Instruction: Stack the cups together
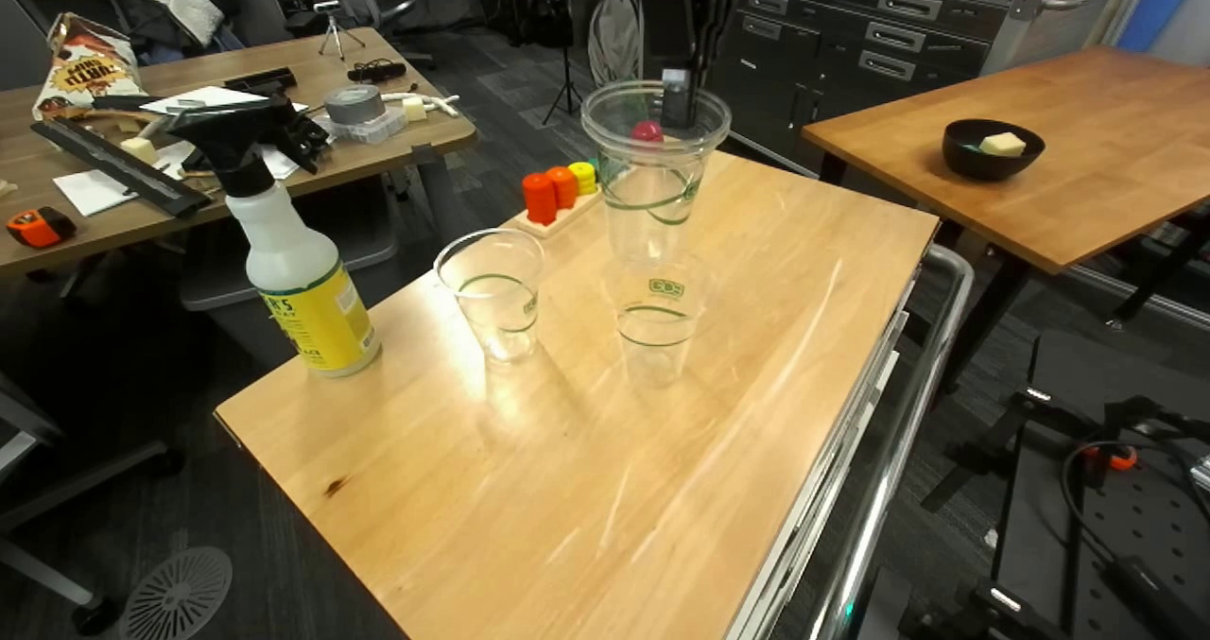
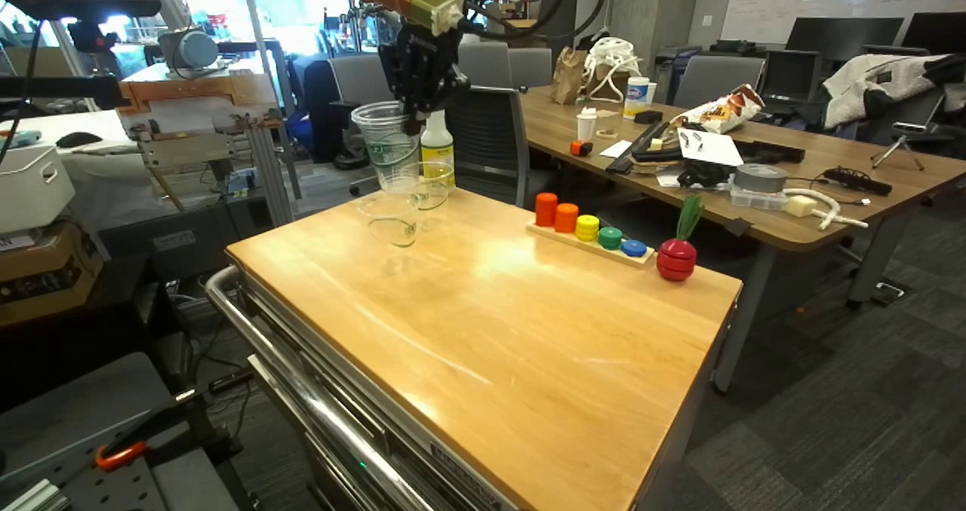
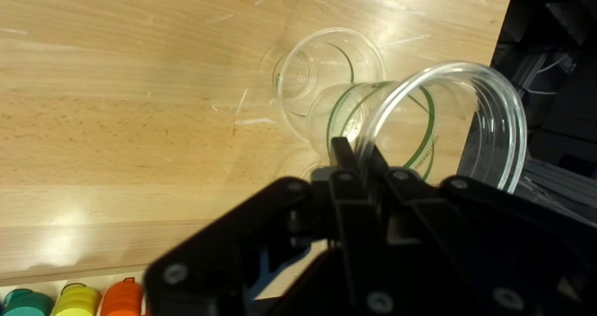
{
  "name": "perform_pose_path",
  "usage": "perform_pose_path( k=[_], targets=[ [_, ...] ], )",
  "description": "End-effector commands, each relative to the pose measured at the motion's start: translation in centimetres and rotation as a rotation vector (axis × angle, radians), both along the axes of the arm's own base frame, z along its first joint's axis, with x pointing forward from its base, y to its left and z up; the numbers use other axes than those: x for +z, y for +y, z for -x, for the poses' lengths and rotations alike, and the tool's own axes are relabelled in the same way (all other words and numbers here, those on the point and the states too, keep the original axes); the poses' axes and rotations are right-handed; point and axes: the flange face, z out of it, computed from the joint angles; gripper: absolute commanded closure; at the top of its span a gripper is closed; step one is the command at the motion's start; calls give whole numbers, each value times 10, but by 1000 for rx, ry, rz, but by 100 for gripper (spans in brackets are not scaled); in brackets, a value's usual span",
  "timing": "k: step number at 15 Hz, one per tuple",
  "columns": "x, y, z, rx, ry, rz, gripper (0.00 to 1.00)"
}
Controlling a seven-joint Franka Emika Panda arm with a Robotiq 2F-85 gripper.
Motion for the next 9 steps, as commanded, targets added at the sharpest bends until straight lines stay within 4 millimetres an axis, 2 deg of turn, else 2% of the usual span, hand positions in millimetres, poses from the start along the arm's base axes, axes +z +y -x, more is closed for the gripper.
perform_pose_path(
  k=[1, 9],
  targets=[
    [-9, 8, -3, -9, -4, 9, 95],
    [-21, 13, 6, 25, 25, 38, 95]
  ],
)
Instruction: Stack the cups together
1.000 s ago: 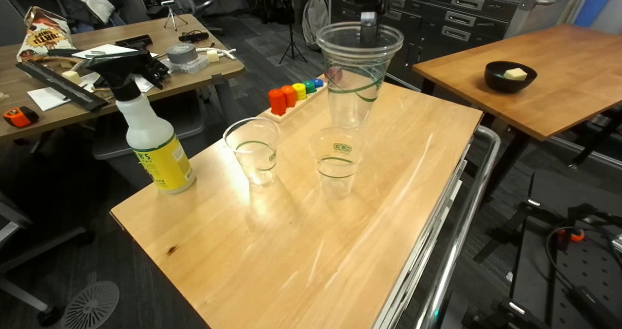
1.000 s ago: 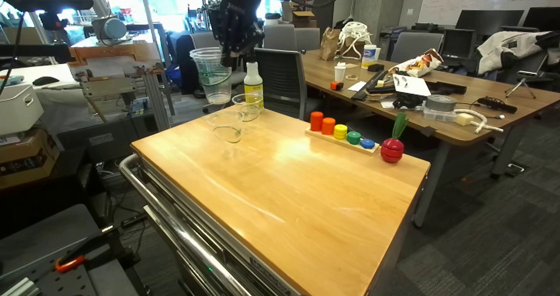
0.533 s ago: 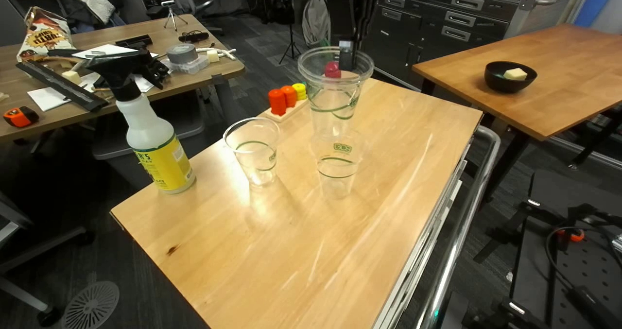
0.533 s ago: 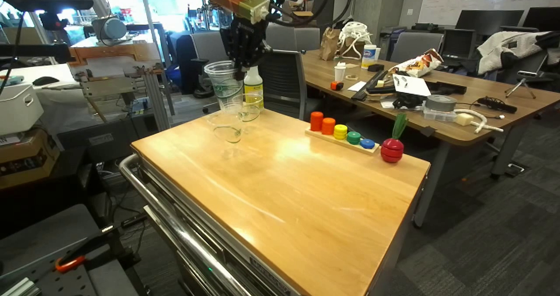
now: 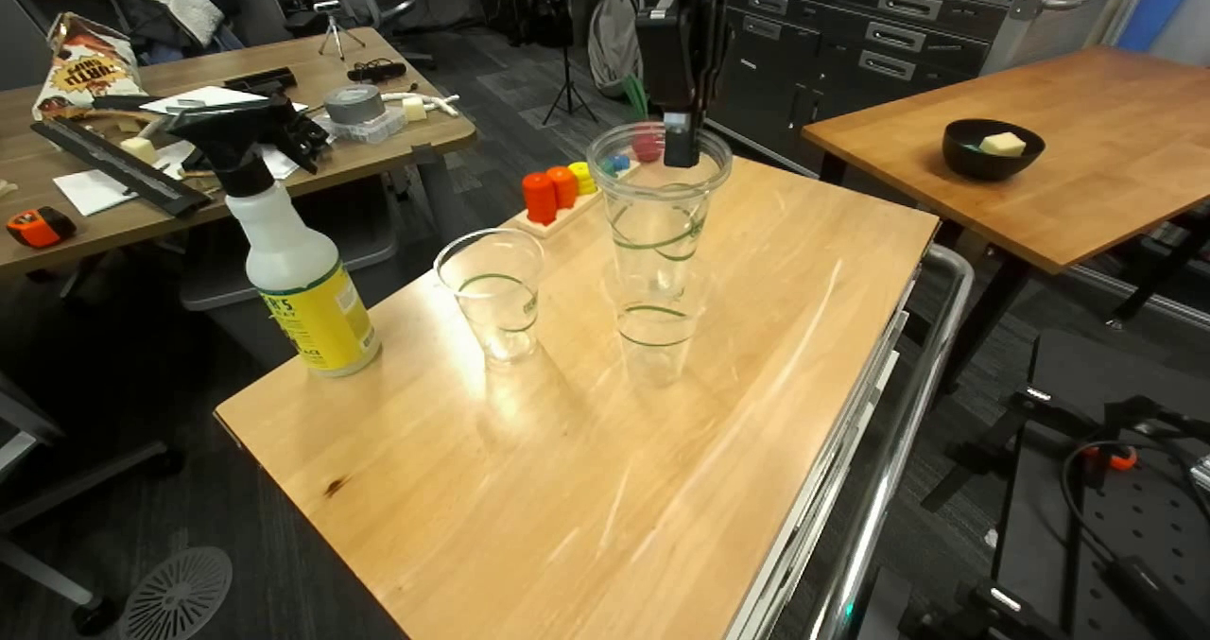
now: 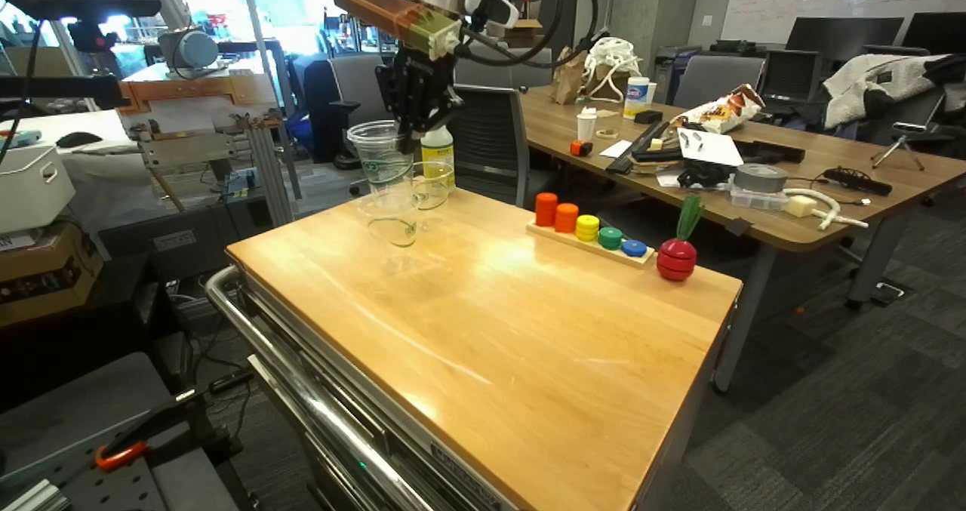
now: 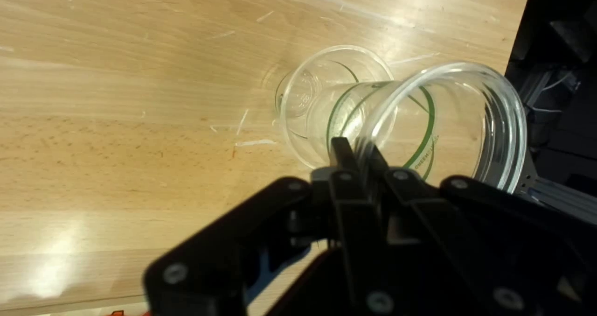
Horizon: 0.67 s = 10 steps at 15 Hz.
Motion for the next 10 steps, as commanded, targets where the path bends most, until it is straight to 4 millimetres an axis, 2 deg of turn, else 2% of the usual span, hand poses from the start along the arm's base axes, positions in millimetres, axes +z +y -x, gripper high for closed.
perform_pose_path(
  k=[1, 10],
  targets=[
    [0, 6, 5, 8, -14, 28, 95],
    [-19, 5, 9, 22, 9, 40, 96]
  ],
)
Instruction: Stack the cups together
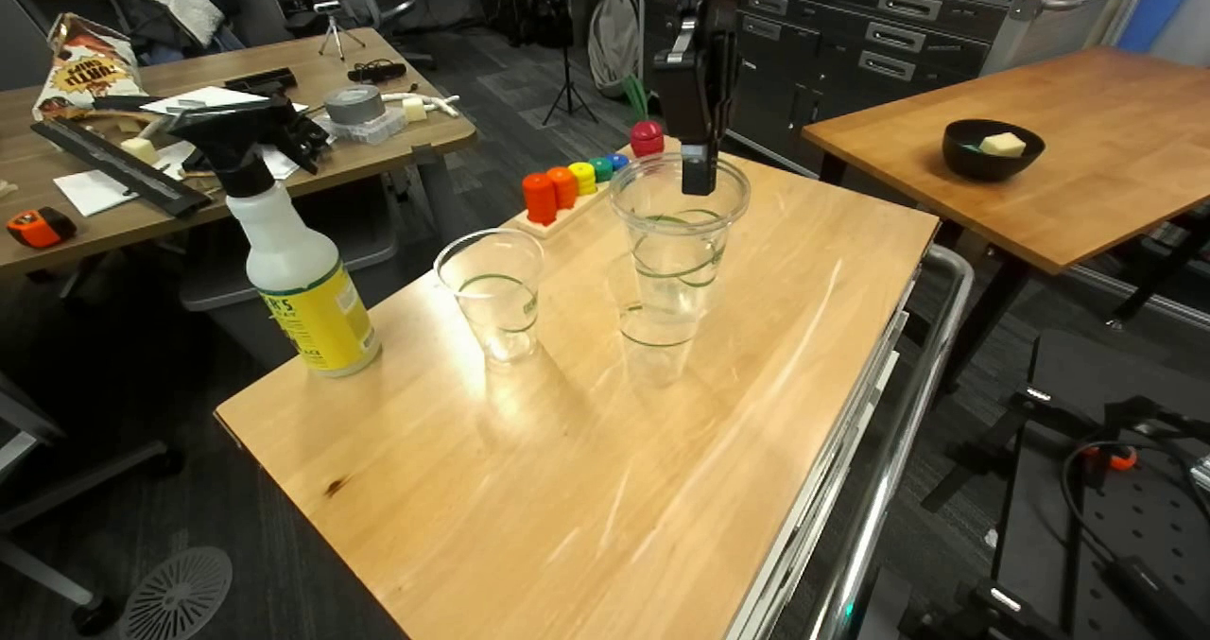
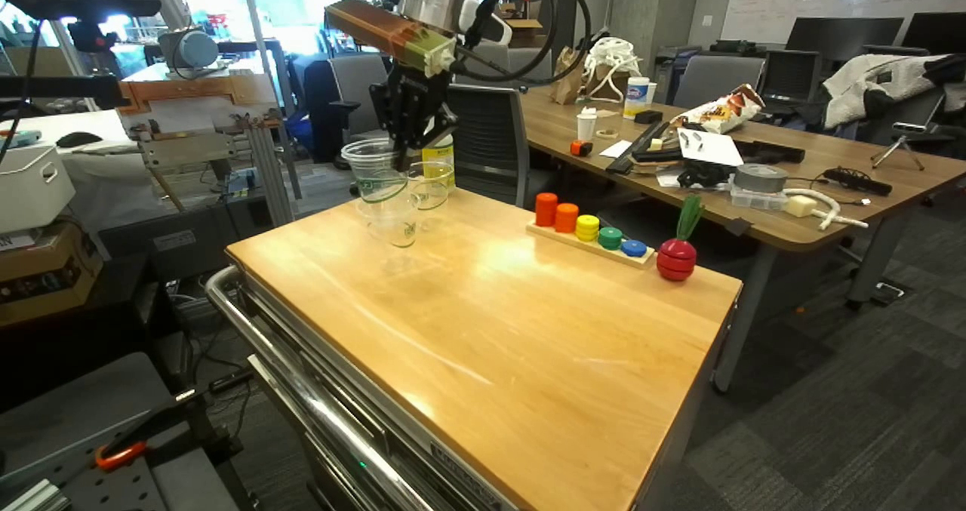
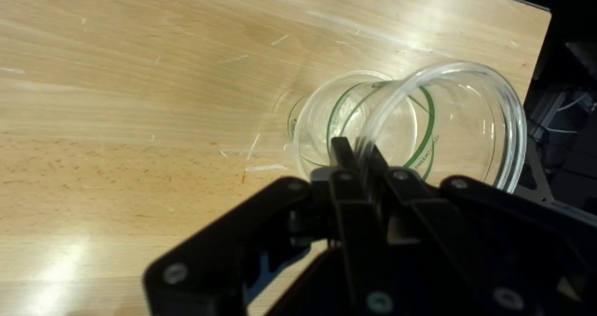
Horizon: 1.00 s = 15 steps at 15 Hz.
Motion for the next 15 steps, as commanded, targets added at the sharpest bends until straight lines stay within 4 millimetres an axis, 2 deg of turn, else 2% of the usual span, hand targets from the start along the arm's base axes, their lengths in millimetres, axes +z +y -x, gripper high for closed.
perform_pose_path(
  k=[1, 9, 10, 15],
  targets=[
    [-1, 3, 0, -5, -15, 1, 96],
    [-3, 5, -1, -15, -22, -8, 94],
    [-4, 5, -2, -16, -24, -7, 74],
    [-2, 6, -3, -19, -34, -4, 37]
  ],
)
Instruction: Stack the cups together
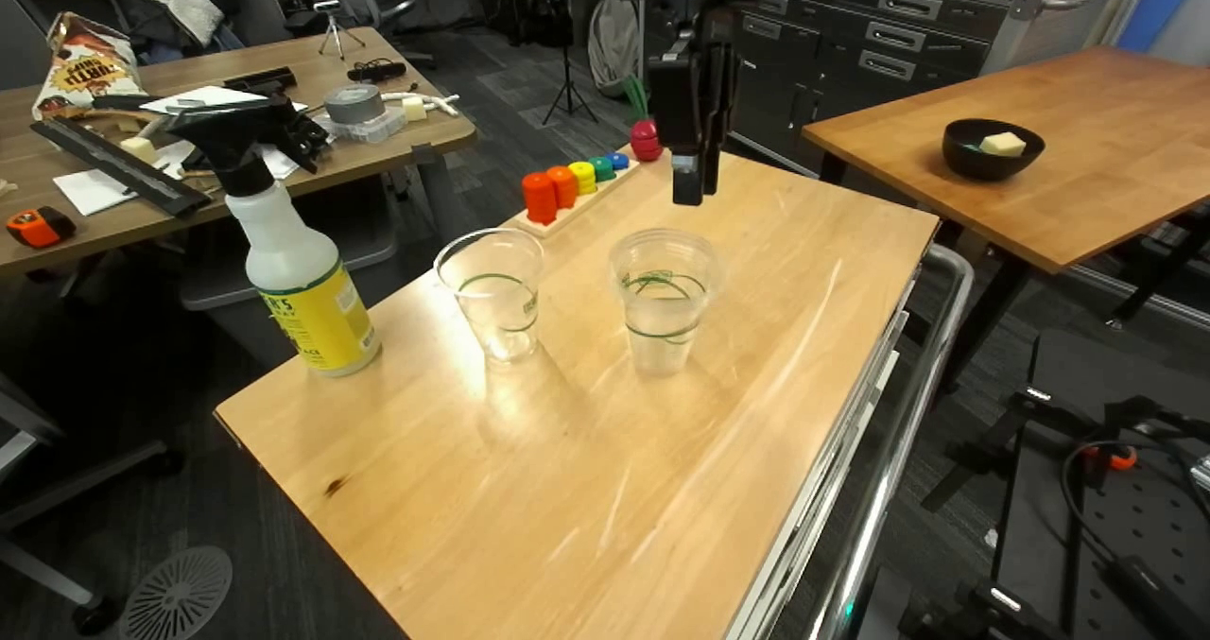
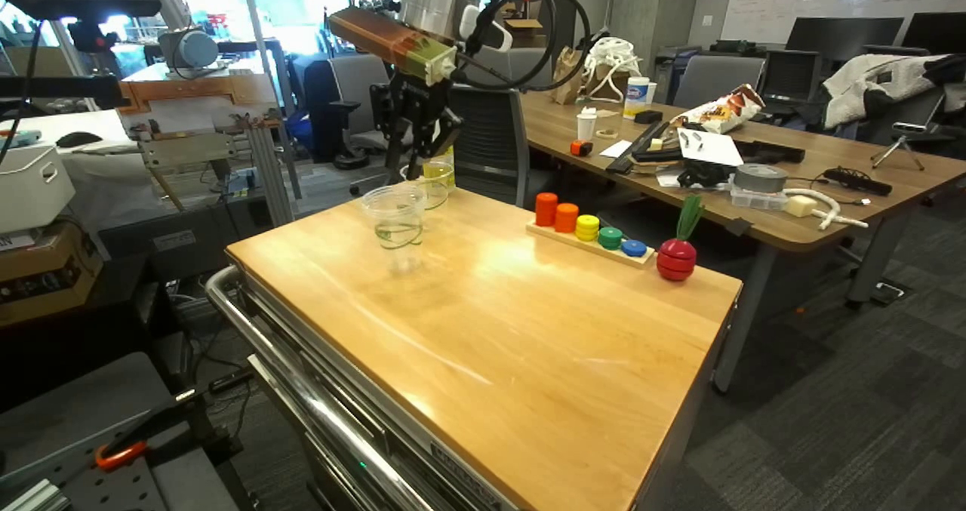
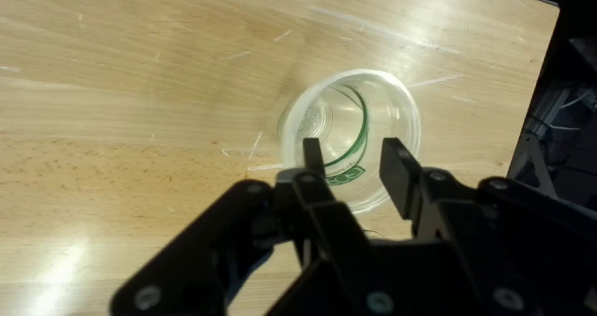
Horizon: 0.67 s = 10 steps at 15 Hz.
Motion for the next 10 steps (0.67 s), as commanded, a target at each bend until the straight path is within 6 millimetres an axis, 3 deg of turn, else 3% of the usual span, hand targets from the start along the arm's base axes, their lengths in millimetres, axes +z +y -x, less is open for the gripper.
perform_pose_path(
  k=[1, 5, 10],
  targets=[
    [5, 6, -2, -15, -31, -4, 31],
    [3, 4, -2, -13, -33, 77, 1],
    [-7, -1, -4, -96, -87, 227, 0]
  ],
)
